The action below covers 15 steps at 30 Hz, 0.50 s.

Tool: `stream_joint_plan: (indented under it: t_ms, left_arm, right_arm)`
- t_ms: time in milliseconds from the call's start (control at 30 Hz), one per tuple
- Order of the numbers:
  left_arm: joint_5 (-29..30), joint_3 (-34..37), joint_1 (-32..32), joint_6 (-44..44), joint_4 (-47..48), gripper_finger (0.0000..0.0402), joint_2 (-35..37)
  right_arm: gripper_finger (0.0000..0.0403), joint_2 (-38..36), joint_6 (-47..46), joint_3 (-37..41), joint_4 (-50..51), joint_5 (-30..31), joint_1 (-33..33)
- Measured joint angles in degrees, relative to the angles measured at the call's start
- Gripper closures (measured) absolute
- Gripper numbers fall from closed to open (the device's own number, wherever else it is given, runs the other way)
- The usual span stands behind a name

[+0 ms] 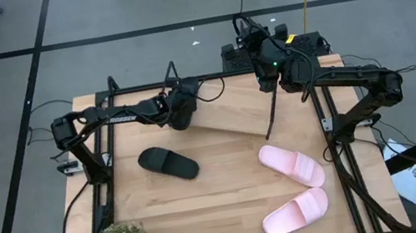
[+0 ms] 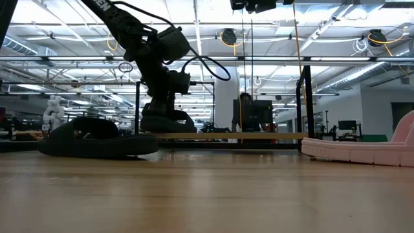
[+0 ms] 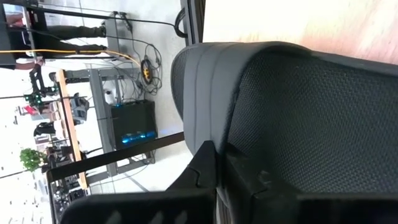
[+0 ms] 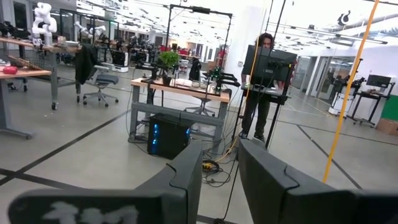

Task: Pick and place slides into the shelf
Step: Put the bottom black slipper on the shelf

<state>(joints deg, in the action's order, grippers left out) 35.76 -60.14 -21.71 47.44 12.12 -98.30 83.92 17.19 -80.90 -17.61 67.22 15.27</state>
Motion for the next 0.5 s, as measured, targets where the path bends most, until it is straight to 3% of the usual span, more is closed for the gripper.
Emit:
stream_joint_plan:
  t_ms: [500]
  left_arm:
    - [0.48, -0.04, -0.39, -0.91, 0.67, 0.0348, 0.0]
  right_arm:
    - [0.0307, 0.0, 0.0, 0.0, -0.02, 0.0, 0.0]
